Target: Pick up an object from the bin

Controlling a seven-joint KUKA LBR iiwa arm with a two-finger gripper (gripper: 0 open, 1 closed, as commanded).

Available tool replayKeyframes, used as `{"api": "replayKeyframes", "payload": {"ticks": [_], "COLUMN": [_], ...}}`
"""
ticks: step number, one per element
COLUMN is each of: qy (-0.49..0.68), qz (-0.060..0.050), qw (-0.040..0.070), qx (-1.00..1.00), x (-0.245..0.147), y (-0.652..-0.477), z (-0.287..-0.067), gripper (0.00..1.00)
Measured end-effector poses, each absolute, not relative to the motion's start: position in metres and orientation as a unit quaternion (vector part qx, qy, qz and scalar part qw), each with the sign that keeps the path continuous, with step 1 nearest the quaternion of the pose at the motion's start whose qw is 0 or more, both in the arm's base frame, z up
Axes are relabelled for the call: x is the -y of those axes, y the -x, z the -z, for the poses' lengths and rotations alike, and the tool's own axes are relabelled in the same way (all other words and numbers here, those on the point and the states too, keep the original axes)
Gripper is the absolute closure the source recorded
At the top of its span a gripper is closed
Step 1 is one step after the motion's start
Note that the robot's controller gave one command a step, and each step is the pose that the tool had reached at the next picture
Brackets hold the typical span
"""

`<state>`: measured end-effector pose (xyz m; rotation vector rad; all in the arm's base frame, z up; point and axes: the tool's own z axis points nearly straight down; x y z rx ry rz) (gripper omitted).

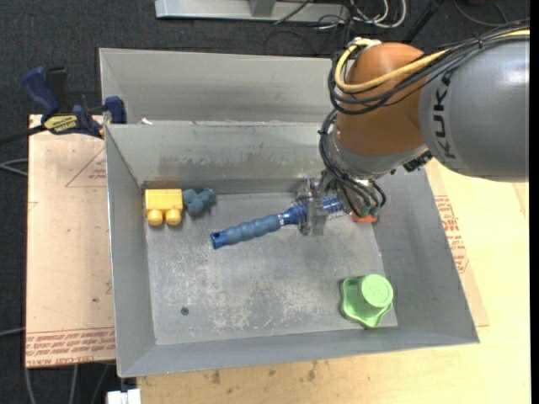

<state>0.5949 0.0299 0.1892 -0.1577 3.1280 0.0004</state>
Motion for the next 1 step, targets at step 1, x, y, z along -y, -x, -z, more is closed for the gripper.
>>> {"api": "replayKeyframes", "payload": {"ticks": [1], "qy": [0.212], "qz": [0.000], "qw": [0.005], "qx": [-0.977], "x": [-0.0472], "y": [-0.6082], "z": [-0.2620], "gripper": [1.00]}}
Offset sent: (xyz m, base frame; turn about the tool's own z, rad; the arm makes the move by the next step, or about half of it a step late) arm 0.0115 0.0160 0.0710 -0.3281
